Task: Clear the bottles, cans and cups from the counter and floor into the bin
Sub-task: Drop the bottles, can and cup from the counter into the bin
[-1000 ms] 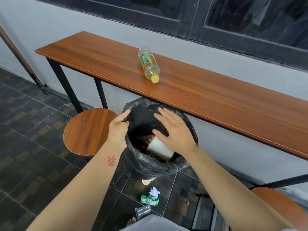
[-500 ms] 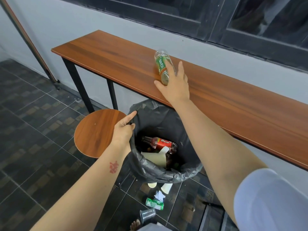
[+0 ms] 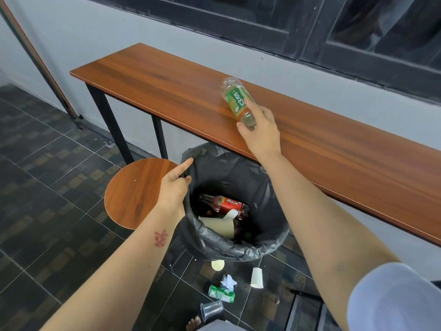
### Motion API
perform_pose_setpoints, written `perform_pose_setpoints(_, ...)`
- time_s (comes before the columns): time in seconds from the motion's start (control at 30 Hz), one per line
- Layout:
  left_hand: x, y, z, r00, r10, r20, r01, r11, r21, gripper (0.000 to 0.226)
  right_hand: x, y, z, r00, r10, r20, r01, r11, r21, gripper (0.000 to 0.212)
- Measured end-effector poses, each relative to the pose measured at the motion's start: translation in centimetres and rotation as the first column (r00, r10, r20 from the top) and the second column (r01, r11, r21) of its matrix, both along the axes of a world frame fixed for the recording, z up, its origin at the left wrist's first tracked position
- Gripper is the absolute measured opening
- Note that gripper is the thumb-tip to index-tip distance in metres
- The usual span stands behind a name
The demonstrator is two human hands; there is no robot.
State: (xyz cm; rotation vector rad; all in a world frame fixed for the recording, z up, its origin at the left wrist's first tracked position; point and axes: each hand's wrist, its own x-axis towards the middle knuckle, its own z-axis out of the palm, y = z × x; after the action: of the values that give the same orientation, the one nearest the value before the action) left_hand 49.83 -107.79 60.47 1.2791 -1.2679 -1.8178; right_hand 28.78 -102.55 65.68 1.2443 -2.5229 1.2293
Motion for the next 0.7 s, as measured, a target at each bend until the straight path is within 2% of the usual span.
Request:
perform_pose_setpoints(0.27, -0.2, 1.5, 0.6, 1.000, 0.021, -0.019, -0.021, 1.000, 0.003, 0.043, 2.4, 5.9, -0.8, 0.990, 0.137, -0.035, -0.138, 0.989, -0.043, 0.061)
perform_pose_setpoints(0.43, -0.1, 3.8, 0.9, 0.999, 0.042, -0.013, -0.043, 0.999, -0.012, 0.045, 4.2, 11.0, -1.2, 0.966, 0.222, -0.132, -0.230, 0.972, -0.045, 0.060)
perform_pose_setpoints(0.63, 0.2, 6.5, 0.9, 0.995, 0.098, -0.019, -0.099, 0.995, -0.010, 0.046, 5.0, 17.2, -4.5, 0.885, 0.314, -0.343, -0.313, 0.948, 0.061, 0.054)
perform_pose_setpoints(0.7, 0.3, 7.2, 0.9, 0.995, 0.101, -0.026, -0.101, 0.995, -0.003, 0.045, 4.9, 18.9, -6.2, 0.868, 0.373, -0.328, -0.339, 0.928, 0.157, 0.054)
